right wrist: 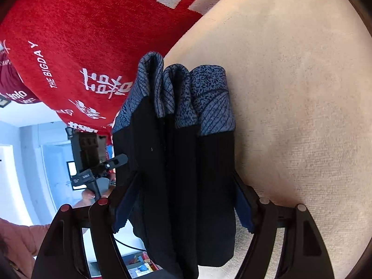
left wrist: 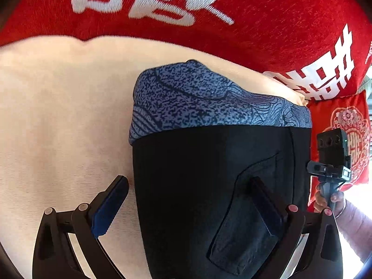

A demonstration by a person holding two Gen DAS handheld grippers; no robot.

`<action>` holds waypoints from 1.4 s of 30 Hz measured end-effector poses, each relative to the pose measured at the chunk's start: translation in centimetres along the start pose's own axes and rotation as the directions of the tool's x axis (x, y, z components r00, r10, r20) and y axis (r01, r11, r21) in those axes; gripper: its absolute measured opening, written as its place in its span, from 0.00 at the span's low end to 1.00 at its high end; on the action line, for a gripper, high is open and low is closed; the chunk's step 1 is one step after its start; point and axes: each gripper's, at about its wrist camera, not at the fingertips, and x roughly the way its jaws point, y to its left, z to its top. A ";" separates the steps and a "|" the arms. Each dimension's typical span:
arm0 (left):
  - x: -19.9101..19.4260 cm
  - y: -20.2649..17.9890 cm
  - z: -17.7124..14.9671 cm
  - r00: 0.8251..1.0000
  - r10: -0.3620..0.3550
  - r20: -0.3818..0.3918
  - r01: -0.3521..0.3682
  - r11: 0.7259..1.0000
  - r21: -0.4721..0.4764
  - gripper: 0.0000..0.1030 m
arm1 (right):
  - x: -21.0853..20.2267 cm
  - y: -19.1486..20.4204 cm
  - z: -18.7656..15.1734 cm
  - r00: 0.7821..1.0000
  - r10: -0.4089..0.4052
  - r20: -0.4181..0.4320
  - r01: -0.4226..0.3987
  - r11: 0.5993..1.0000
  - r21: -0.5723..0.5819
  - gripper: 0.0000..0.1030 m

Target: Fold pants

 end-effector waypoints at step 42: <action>-8.9 -5.1 -12.1 0.971 0.148 0.186 -0.143 0.989 -0.041 0.63 | -2.3 5.5 -6.5 0.997 0.060 -0.043 -0.059 0.998 0.027 0.48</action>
